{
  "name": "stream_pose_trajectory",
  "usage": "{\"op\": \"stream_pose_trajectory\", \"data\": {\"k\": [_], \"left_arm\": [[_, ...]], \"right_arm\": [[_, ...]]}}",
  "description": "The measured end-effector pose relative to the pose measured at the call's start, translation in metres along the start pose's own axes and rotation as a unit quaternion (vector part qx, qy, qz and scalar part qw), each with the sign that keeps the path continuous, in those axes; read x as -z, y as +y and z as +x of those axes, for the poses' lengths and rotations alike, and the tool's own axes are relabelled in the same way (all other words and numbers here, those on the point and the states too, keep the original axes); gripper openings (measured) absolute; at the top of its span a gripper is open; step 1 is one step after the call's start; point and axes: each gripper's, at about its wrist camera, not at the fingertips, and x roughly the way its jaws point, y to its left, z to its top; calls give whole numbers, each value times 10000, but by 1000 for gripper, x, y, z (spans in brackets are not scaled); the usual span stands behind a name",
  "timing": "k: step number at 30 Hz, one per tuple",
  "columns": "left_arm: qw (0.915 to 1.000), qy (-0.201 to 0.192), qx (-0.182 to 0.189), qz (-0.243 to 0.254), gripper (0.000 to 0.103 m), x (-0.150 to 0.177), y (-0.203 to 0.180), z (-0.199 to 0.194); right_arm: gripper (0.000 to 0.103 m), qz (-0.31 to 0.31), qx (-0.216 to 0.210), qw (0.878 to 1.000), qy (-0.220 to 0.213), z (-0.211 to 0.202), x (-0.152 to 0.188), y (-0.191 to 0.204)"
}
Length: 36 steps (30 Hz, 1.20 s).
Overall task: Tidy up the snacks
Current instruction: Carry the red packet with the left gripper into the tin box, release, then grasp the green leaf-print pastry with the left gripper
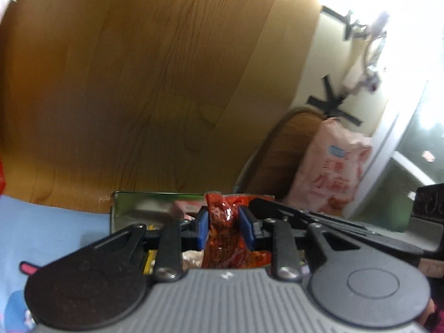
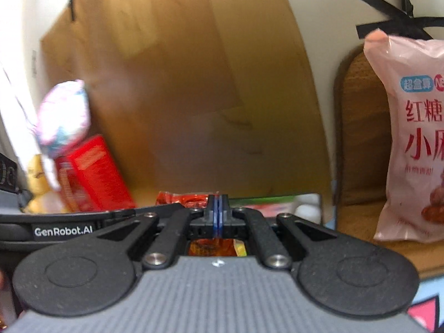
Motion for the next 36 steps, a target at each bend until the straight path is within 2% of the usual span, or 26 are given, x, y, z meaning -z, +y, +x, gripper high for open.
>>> {"op": "stream_pose_trajectory", "data": {"k": [3, 4, 5, 7, 8, 11, 14, 16, 18, 21, 23, 26, 30, 31, 33, 34, 36], "left_arm": [[9996, 141, -243, 4, 31, 5, 1, 20], [9993, 180, -336, -30, 39, 8, 3, 23], [9986, 233, -468, -71, 52, 10, 5, 25], [9979, 285, -576, -117, 57, 12, 10, 23], [9979, 258, -579, -130, 57, 12, 12, 18], [9982, -14, -568, -190, 57, 12, 14, -12], [9980, -290, -496, -245, 57, 18, 12, -51], [9988, -267, -338, -238, 57, 30, 8, -71], [9997, -87, -150, -178, 57, 50, 2, -84], [9985, 439, 257, -201, 57, 83, -11, -85], [9949, 837, 522, -193, 57, 102, -23, -76], [9889, 1285, 731, -124, 59, 126, -40, -57], [9810, 1702, 905, -231, 61, 146, -57, -34], [9836, 1592, 838, -143, 58, 150, -61, -36], [9832, 1632, 815, -28, 37, 156, -69, -37], [9813, 1696, 904, -128, 34, 160, -68, -42], [9839, 1613, 753, -137, 34, 166, -67, -60]], "right_arm": [[12, 110, -2, 9997, 233, 16, 6, -13], [13, 144, 17, 9994, 302, 19, 9, -15], [15, 144, 48, 9994, 310, 18, 12, -17], [26, 209, 133, 9996, 142, 10, 13, -19], [31, 288, 156, 9995, 21, 4, 11, -21], [31, 584, 96, 9979, -268, -26, 9, -27], [31, 606, -71, 9977, -301, -53, 15, -22], [34, 505, -226, 9983, -164, -77, 31, -19], [43, 422, -395, 9983, 32, -97, 48, -17], [44, 313, -237, 9988, 295, -129, 84, -16], [46, 340, -58, 9986, 405, -151, 109, -17], [54, 327, 34, 9979, 562, -174, 138, -13], [55, 89, 293, 9958, 859, -173, 159, 0], [54, 10, 330, 9960, 827, -173, 162, 3], [42, -169, 292, 9960, 827, -169, 166, 11], [42, -270, 380, 9954, 836, -168, 166, 18], [42, -428, 293, 9951, 841, -167, 170, 28]]}}
